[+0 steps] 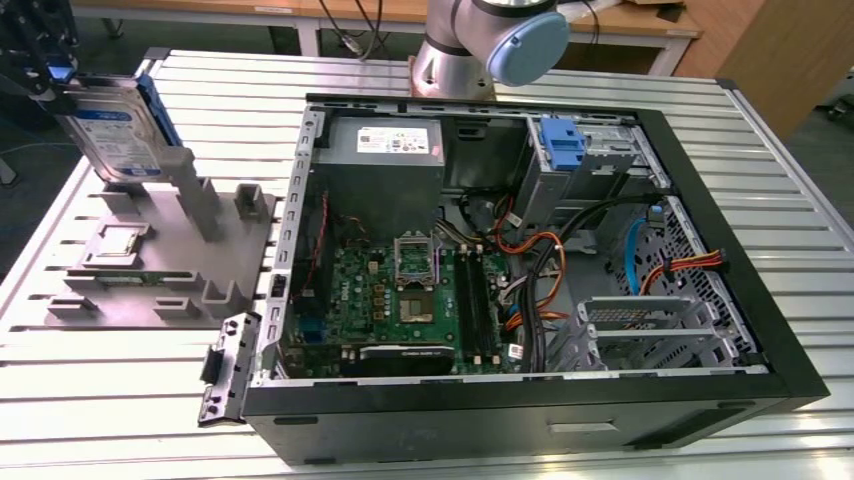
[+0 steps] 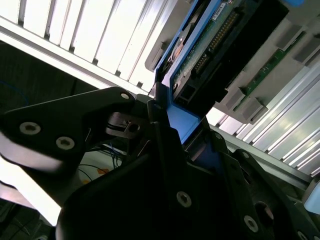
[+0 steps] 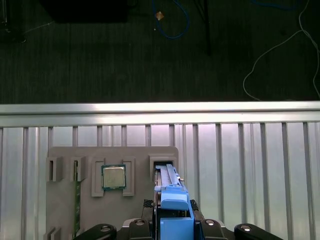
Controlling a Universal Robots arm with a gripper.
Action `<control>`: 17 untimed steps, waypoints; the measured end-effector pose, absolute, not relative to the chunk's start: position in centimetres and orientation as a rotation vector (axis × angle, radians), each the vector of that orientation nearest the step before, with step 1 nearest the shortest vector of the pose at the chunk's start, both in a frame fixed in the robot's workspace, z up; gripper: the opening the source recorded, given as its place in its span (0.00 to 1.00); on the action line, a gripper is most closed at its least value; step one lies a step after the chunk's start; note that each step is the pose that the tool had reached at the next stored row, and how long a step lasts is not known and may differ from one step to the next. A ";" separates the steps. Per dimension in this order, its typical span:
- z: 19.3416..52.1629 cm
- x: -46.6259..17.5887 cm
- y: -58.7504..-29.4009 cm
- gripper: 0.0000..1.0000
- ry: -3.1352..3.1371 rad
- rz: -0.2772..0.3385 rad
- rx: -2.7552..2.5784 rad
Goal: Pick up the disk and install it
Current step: 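Pick up the disk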
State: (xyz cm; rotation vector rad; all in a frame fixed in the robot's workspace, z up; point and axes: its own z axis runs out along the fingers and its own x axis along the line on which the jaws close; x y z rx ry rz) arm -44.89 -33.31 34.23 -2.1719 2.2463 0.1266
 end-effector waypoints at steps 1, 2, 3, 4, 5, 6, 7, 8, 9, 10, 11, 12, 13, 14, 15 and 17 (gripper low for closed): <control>34.2 -44.9 -33.3 0.36 2.246 0.127 -2.172; 34.2 -44.9 -33.3 0.36 2.246 0.127 -2.172; 34.3 -44.9 -33.3 0.36 2.246 0.127 -2.172; 34.3 -44.9 -33.3 0.36 2.246 0.127 -2.172; 34.3 -44.9 -33.3 0.36 2.246 0.127 -2.172; 34.3 -44.9 -33.3 0.36 2.246 0.127 -2.172; 34.3 -44.9 -33.3 0.36 2.246 0.127 -2.172; 34.4 -44.9 -33.3 0.36 2.246 0.127 -2.172; 34.4 -44.9 -33.3 0.36 2.246 0.127 -2.172; 34.4 -44.9 -33.3 0.36 2.246 0.127 -2.172; 34.4 -44.9 -33.3 0.36 2.246 0.126 -2.172; 34.4 -44.9 -33.3 0.36 2.246 0.127 -2.172; 34.5 -44.9 -33.3 0.36 2.246 0.127 -2.172; 34.5 -44.9 -33.3 0.36 2.247 0.127 -2.172; 34.5 -44.9 -33.3 0.36 2.247 0.127 -2.172; 34.6 -44.9 -33.3 0.36 2.246 0.127 -2.172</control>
